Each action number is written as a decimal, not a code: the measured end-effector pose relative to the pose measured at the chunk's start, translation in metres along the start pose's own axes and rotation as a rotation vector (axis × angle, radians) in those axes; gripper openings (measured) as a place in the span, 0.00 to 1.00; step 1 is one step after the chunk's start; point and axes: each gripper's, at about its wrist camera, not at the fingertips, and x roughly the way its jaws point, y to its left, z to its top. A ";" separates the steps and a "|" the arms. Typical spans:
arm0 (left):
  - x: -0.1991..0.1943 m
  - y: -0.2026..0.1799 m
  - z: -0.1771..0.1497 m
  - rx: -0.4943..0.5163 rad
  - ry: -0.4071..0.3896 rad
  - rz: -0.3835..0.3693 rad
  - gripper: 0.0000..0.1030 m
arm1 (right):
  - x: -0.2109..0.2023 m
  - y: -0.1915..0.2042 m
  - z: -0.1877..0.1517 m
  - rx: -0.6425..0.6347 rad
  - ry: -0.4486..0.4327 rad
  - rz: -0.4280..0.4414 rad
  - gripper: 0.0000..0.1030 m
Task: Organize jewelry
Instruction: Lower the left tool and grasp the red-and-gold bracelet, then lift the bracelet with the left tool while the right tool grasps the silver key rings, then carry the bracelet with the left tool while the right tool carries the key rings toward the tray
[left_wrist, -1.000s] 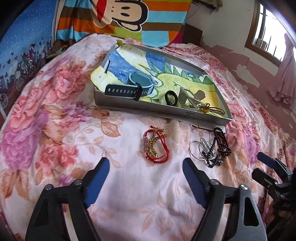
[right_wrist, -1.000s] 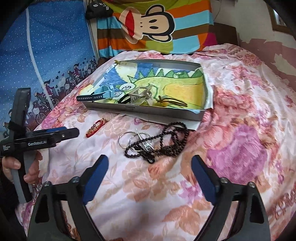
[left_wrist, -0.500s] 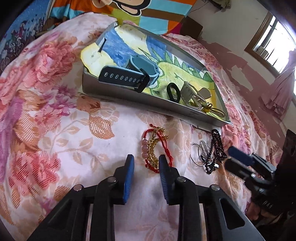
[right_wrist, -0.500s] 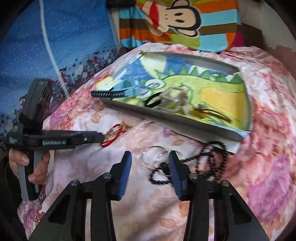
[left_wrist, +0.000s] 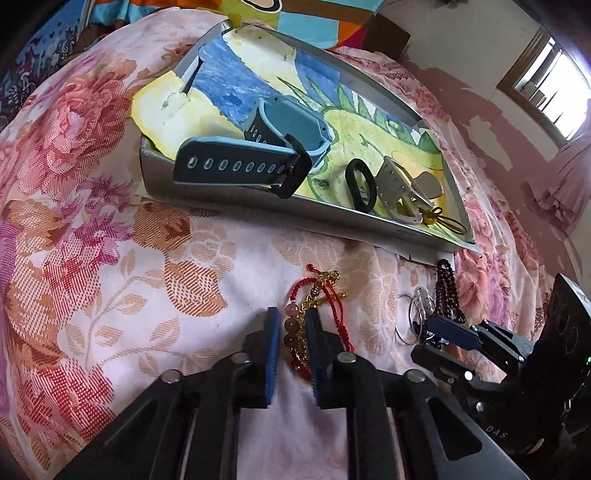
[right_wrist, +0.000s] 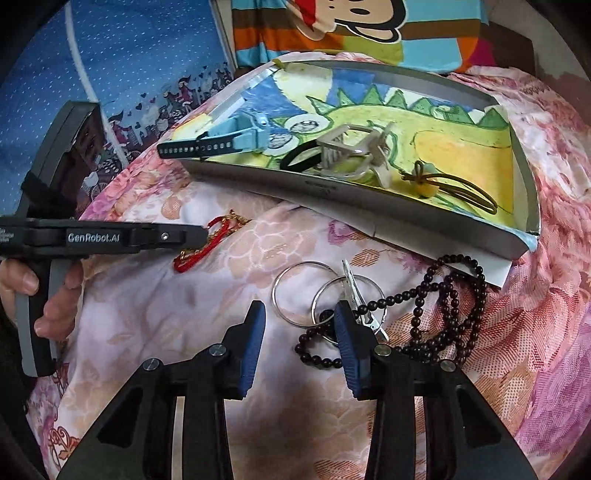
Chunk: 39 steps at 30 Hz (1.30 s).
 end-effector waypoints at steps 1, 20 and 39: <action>0.000 0.000 0.000 -0.001 0.001 0.000 0.09 | 0.001 -0.001 0.000 0.006 0.001 0.001 0.33; -0.038 0.008 -0.029 -0.084 -0.019 -0.025 0.08 | 0.019 -0.007 0.007 0.092 0.054 0.046 0.34; -0.064 -0.006 -0.074 -0.100 0.024 -0.068 0.08 | -0.019 0.010 -0.020 0.076 -0.009 0.050 0.03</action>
